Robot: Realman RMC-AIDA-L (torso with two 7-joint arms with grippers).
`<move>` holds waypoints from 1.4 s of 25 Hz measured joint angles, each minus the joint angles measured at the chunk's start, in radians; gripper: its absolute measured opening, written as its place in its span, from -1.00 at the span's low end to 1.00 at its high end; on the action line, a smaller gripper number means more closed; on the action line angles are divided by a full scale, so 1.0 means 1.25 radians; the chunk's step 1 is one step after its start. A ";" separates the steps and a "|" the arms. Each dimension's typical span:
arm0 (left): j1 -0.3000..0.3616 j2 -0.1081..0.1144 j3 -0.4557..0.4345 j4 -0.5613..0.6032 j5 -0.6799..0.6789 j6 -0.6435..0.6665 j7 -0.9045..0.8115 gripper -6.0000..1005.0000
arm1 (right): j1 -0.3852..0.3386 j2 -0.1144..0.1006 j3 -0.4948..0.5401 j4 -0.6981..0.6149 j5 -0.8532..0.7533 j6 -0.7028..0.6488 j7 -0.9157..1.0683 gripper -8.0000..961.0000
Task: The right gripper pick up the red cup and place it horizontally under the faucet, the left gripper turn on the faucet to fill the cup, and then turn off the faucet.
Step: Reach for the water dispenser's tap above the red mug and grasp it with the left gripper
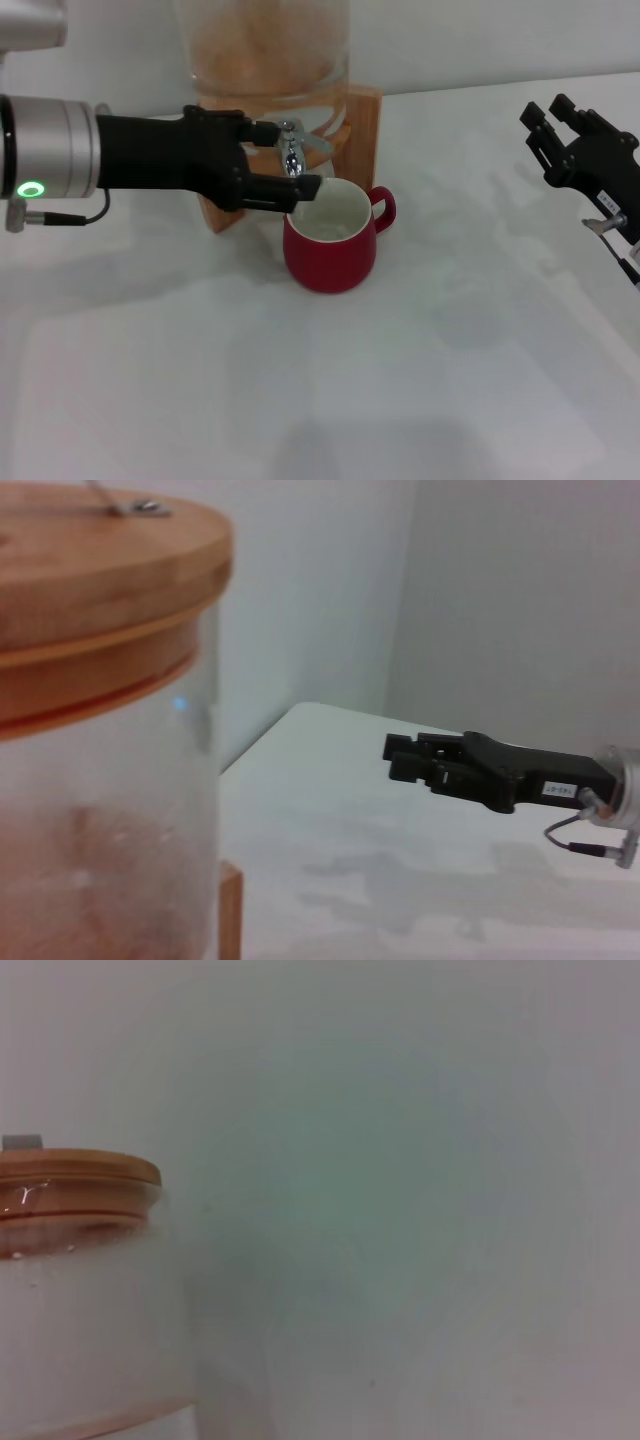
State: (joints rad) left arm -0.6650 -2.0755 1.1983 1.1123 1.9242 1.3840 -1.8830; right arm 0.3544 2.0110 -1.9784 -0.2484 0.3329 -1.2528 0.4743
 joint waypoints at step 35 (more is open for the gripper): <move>-0.056 0.000 0.034 -0.033 0.042 0.001 -0.009 0.72 | -0.021 0.000 0.000 0.001 0.000 -0.032 0.002 -0.20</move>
State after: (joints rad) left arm -0.7348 -2.0754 1.2410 1.0708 1.9770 1.3857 -1.8940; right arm 0.3283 2.0110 -1.9789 -0.2469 0.3328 -1.2932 0.4771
